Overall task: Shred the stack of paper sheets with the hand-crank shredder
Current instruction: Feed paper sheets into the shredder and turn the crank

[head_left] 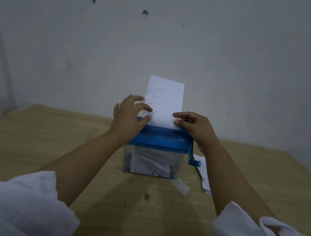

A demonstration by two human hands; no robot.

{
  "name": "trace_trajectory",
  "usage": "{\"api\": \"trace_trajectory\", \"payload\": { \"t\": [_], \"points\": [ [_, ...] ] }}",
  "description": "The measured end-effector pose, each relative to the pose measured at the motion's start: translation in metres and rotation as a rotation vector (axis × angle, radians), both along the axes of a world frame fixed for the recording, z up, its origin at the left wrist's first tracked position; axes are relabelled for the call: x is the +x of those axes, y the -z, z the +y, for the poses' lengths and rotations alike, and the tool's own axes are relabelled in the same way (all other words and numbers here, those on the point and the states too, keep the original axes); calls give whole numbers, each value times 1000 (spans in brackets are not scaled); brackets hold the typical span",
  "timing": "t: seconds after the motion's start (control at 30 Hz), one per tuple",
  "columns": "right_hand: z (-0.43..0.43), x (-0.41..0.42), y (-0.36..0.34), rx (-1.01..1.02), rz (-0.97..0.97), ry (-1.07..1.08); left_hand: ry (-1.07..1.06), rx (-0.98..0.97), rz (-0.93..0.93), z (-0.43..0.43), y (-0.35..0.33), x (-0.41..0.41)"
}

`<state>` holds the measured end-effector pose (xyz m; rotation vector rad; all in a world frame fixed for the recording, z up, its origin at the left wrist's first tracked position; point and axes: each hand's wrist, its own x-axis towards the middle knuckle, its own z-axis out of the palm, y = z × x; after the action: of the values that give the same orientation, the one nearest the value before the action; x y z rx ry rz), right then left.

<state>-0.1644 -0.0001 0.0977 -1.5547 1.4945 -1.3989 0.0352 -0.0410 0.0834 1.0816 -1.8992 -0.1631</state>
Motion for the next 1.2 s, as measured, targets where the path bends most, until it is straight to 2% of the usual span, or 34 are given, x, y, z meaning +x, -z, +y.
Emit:
{"api": "trace_trajectory", "payload": {
  "t": [0.07, 0.13, 0.2, 0.27, 0.4, 0.57, 0.73, 0.83, 0.9, 1.0, 1.07, 1.2],
  "points": [
    [0, 1, 0, 2, 7, -3, 12, -121, -79, 13, 1, -10],
    [-1, 2, 1, -13, -19, -27, 80, -143, -260, 21, 3, -21],
    [-1, 3, 3, -22, -54, -43, 87, -69, -447, 21, 6, -28],
    [-1, 2, 7, -14, -54, -35, 48, 42, -543, 19, 8, -31],
    [-2, 0, 18, -20, -113, 12, 25, 81, -618, 22, 10, -30],
    [3, 4, 25, 105, -160, 85, 9, 83, -690, 26, 9, -31],
    [16, 8, 23, 98, -117, 105, -14, 53, -713, 36, 11, -28],
    [28, 10, 26, 156, -229, 52, -10, 35, -735, 40, 12, -25],
    [34, 10, 31, 160, -280, 125, 1, 65, -723, 42, 10, -25],
    [44, 6, 45, 38, -24, 429, 2, 102, -685, 47, 9, -26],
    [53, 0, 60, 18, 146, 551, -4, 109, -683, 51, 9, -26],
    [72, -2, 83, 63, 313, 520, -23, 105, -677, 55, 9, -26]
  ]
}}
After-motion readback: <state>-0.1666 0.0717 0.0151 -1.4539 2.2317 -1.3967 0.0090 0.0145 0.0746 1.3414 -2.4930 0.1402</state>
